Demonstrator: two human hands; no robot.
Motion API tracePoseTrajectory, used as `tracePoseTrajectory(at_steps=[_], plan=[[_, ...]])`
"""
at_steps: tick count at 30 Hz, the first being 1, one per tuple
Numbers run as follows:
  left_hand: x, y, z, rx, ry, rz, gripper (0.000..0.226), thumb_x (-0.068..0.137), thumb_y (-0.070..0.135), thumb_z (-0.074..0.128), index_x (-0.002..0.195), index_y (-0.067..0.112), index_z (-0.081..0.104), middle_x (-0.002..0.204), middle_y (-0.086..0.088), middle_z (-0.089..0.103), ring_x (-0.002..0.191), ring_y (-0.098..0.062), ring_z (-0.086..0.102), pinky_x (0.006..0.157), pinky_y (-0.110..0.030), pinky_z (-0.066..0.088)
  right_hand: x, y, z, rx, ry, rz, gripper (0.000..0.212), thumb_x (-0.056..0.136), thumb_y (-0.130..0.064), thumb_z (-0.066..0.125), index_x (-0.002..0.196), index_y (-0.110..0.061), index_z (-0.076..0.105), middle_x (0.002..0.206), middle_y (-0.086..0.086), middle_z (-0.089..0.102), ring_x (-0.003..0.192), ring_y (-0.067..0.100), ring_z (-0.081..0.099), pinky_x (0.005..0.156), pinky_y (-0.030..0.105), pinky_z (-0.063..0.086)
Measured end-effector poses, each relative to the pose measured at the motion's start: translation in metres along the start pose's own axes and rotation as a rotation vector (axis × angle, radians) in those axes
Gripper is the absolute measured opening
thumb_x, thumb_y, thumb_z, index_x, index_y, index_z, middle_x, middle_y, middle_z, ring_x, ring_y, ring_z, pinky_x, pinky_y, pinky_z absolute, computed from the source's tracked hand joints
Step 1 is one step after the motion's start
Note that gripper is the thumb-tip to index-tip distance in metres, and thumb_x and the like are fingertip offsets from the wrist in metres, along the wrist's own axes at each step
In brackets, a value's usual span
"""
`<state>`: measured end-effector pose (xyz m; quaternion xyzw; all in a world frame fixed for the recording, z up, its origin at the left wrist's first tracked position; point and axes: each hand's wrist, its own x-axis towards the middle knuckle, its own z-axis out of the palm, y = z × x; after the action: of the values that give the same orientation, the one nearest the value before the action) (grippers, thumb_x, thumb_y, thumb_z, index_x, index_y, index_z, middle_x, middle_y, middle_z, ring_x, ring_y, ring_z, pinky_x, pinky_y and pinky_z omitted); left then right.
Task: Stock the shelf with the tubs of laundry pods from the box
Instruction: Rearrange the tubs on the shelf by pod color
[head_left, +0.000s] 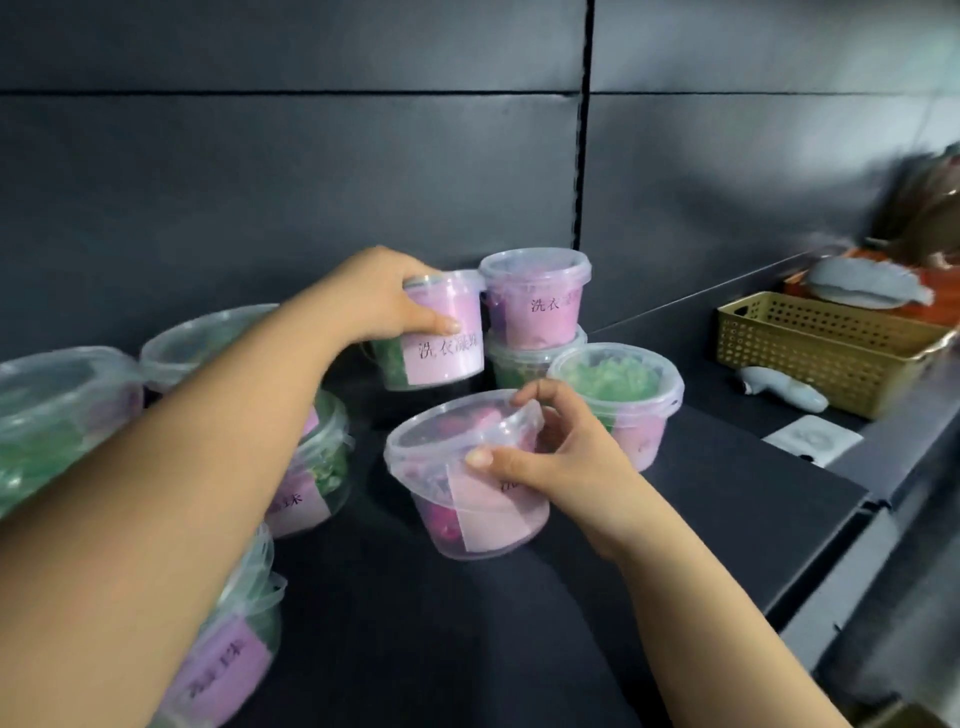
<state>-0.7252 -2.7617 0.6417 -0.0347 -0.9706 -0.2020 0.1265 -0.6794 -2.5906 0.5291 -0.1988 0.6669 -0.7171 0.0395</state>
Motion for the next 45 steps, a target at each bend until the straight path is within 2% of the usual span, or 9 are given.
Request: tracePoseTrajectory(at_steps=[7,10,12,17,22,25,30,34,45], plan=[[-0.006,-0.006,0.037,0.487,-0.338,-0.070,0.064,0.070,0.042,0.075,0.124,0.018,0.052,0.126,-0.004,0.055,0.113,-0.026,0.051,0.093,-0.028,0.037,-0.055,0.003,-0.040,0.009,0.136,-0.111,0.050,0.053,-0.009,0.080,0.091,-0.020,0.050,0.086,-0.015,0.061,0.079,-0.009,0.060,0.070,0.012,0.049],[-0.006,-0.004,0.040,0.753,-0.462,-0.161,0.093,0.066,0.062,0.069,0.138,0.016,0.032,0.140,-0.004,0.038,0.128,-0.029,0.039,0.109,-0.060,0.018,-0.072,0.003,-0.053,-0.035,0.190,-0.138,0.054,0.047,-0.022,0.078,0.091,-0.023,0.049,0.091,-0.011,0.061,0.082,-0.008,0.061,0.070,0.012,0.049],[-0.008,0.002,0.045,0.887,-0.568,-0.195,0.108,0.064,0.071,0.061,0.145,0.014,0.018,0.146,-0.007,0.026,0.133,-0.031,0.033,0.111,-0.055,0.021,-0.083,0.004,-0.063,-0.105,0.230,-0.106,0.060,0.043,-0.045,0.082,0.093,-0.033,0.050,0.093,-0.015,0.064,0.090,-0.005,0.062,0.072,0.016,0.051],[0.000,0.021,0.041,0.717,-0.632,-0.231,0.099,0.070,0.077,0.043,0.135,0.002,0.039,0.141,-0.012,0.042,0.126,-0.029,0.043,0.104,-0.033,0.034,-0.103,-0.013,-0.073,-0.740,0.214,0.017,0.081,0.057,-0.076,0.056,0.130,-0.049,0.032,0.128,-0.017,0.049,0.114,0.005,0.048,0.091,0.020,0.038],[0.028,0.043,0.038,0.482,-0.316,-0.107,0.083,0.078,0.063,0.048,0.127,-0.003,0.044,0.137,-0.022,0.045,0.123,-0.034,0.045,0.100,-0.036,0.035,-0.098,-0.047,-0.085,-1.397,0.213,-0.113,0.080,0.058,-0.079,0.034,0.126,-0.040,0.048,0.090,-0.012,0.055,0.094,0.011,0.054,0.071,0.026,0.042],[0.051,0.056,0.049,0.288,-0.072,-0.050,0.081,0.077,0.062,0.055,0.132,0.005,0.040,0.138,-0.021,0.044,0.122,-0.037,0.043,0.097,-0.038,0.036,-0.081,-0.045,-0.096,-1.240,0.077,-0.132,0.077,0.052,-0.081,0.047,0.113,-0.036,0.058,0.100,-0.014,0.043,0.101,0.008,0.045,0.082,0.023,0.038],[0.077,0.059,0.075,0.160,0.001,-0.116,0.092,0.072,0.068,0.057,0.140,0.011,0.035,0.146,-0.020,0.032,0.132,-0.035,0.034,0.105,-0.037,0.032,-0.063,-0.034,-0.108,-0.738,-0.156,-0.002,0.066,0.061,-0.038,0.080,0.113,-0.039,0.040,0.132,-0.020,0.023,0.129,-0.007,0.019,0.096,-0.004,0.016],[0.085,0.058,0.084,-0.063,0.068,-0.168,0.081,0.068,0.067,0.063,0.127,0.016,0.043,0.138,-0.010,0.042,0.124,-0.028,0.043,0.091,-0.030,0.036,-0.060,-0.022,-0.109,-0.597,-0.237,0.030,0.082,0.050,-0.048,0.082,0.115,-0.057,0.031,0.149,-0.018,0.014,0.138,-0.007,0.010,0.112,0.018,0.015],[0.051,0.039,0.042,-0.384,0.030,-0.019,0.094,0.048,0.065,0.076,0.126,0.017,0.056,0.132,-0.001,0.056,0.118,-0.014,0.054,0.103,-0.023,0.037,-0.054,-0.001,-0.100,-0.583,-0.141,-0.111,0.071,0.039,-0.057,0.073,0.102,-0.047,0.044,0.128,-0.022,0.033,0.128,-0.008,0.029,0.104,0.002,0.020]])
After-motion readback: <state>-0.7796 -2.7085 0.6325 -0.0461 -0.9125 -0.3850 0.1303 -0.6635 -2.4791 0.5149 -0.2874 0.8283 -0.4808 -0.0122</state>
